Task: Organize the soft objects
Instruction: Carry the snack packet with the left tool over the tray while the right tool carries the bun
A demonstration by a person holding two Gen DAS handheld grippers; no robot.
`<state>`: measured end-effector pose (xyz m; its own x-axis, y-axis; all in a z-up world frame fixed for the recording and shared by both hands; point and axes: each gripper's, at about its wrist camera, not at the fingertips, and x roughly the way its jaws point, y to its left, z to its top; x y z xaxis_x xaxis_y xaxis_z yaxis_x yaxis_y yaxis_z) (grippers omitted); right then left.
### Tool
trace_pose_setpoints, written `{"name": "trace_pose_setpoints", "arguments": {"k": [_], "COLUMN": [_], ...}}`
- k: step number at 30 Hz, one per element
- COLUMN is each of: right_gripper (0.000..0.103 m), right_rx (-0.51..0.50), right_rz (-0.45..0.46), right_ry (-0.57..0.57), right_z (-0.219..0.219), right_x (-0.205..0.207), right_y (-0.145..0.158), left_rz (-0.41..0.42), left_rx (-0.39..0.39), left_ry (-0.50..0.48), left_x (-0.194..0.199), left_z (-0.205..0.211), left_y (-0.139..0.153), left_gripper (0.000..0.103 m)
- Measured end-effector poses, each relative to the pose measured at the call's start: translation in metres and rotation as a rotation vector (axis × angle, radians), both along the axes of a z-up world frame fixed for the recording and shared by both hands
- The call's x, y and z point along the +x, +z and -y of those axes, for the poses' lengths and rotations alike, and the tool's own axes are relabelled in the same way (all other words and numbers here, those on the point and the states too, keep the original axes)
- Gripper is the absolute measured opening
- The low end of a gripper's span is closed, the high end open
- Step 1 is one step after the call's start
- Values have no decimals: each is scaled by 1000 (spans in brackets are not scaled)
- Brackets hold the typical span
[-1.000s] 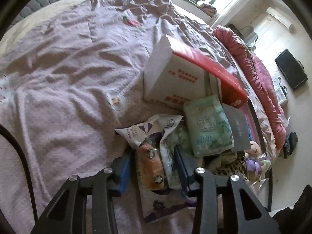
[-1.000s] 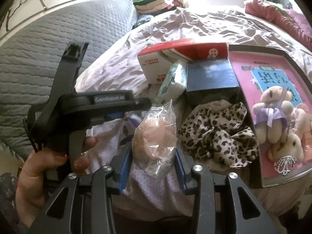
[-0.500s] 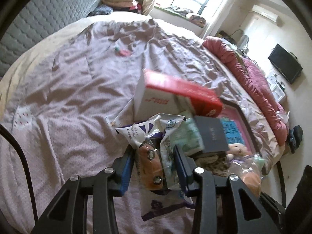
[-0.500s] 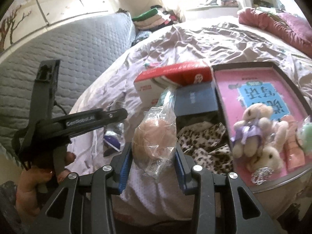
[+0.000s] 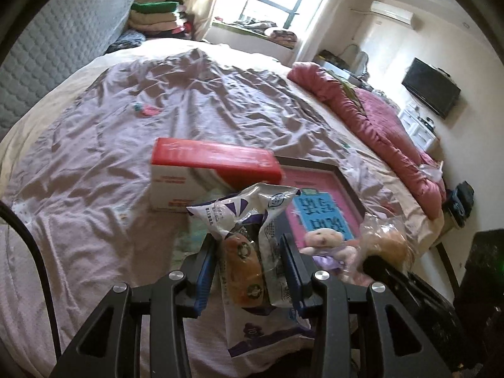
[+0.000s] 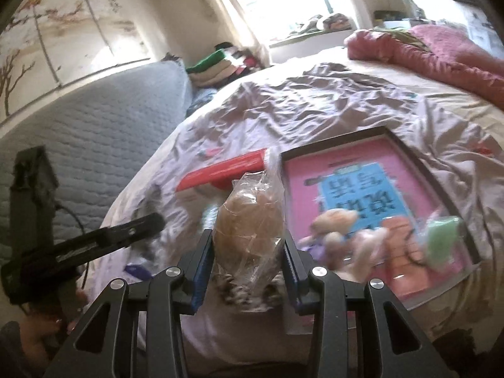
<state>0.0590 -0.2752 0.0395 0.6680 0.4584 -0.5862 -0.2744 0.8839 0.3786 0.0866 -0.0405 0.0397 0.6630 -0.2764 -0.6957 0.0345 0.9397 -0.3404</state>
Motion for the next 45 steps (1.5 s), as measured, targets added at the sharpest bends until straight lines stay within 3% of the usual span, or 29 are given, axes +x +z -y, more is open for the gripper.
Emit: {"name": "trace_pose_setpoints", "arguments": {"k": [8,13,17,32,45], "right_gripper": [42,42,42,42,42], "right_rx": [36,28,-34,-31,0], "right_rz": [5,9,33,22,12], "right_ry": [-75,-106,-131,-200,-239], "right_z": [40,58,67,120,144], "right_x": [4,9,9,12,10], "right_y": [3,5,6,6,4], "left_rz": [12,13,10,2,-14], "left_rx": [20,30,29,36,83], "left_ry": [-67,-116,-155,-253,-303], "left_x": [-1,-2,-2,11,27], "left_z": [39,63,81,145,195], "left_y": [6,8,7,0,-23], "left_gripper": [40,40,40,40,40]}}
